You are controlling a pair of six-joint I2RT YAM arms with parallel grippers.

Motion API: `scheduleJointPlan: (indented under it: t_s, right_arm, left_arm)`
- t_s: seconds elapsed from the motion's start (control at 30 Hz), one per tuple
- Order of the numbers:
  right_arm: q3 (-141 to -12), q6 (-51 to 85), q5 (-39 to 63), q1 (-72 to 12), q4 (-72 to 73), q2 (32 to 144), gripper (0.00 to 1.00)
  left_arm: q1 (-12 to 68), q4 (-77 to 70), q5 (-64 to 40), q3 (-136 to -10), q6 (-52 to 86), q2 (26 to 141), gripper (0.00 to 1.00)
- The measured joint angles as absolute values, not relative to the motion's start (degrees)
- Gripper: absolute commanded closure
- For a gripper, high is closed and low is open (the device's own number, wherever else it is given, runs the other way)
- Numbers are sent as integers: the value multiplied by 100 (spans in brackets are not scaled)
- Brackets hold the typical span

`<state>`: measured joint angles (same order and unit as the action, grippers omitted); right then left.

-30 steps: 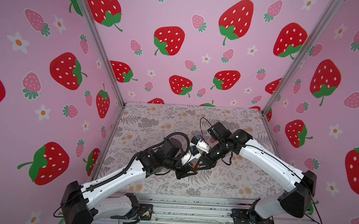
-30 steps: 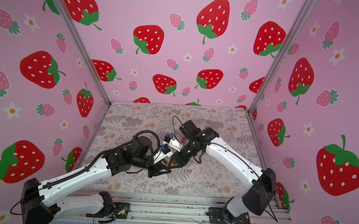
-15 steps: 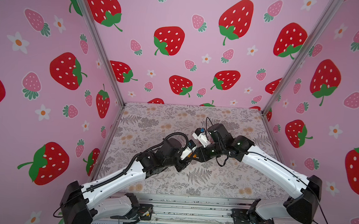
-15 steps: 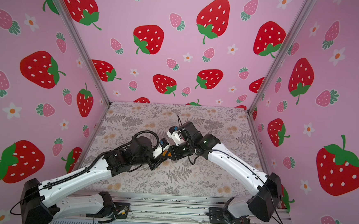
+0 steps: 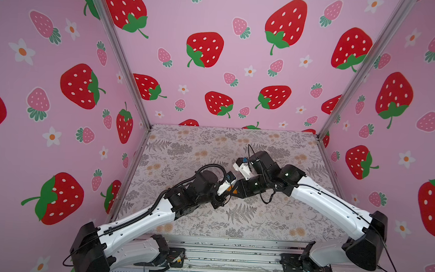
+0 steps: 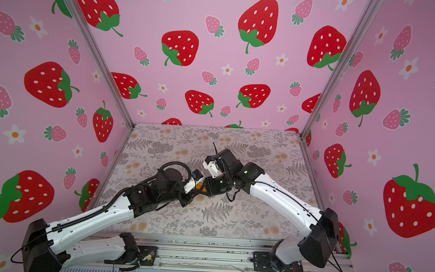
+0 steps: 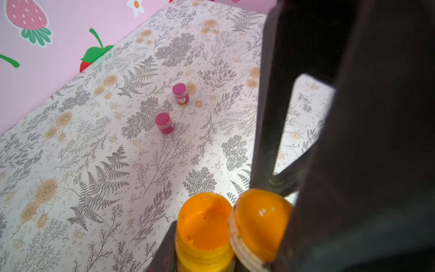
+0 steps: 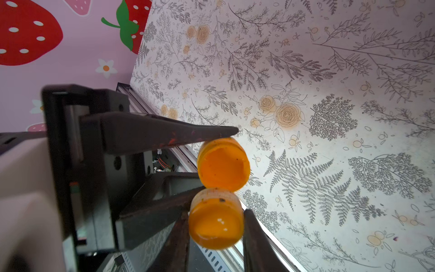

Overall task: Close the paint jar lid
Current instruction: Close the lid on the paint jar.

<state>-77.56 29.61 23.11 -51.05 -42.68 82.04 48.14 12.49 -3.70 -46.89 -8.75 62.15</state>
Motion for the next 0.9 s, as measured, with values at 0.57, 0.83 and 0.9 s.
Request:
scheduleJointPlan:
  t_s: [0.57,0.83,0.9]
  right_arm:
    - [-7835,2867,3006,-3583,-5323,7317,70]
    - [-7220,2722,2519,-2941,-5551,7854,69]
    - [-7011,2676,2290,-2873,-5553,8187,69]
  left_arm:
    - [4877,-1109,-1411,-4355,-274,5673,100]
    - [4875,-1402,-1468,-4099,-145,5680,100]
    - [4875,-1406,-1466,-4073,-139,5680,100]
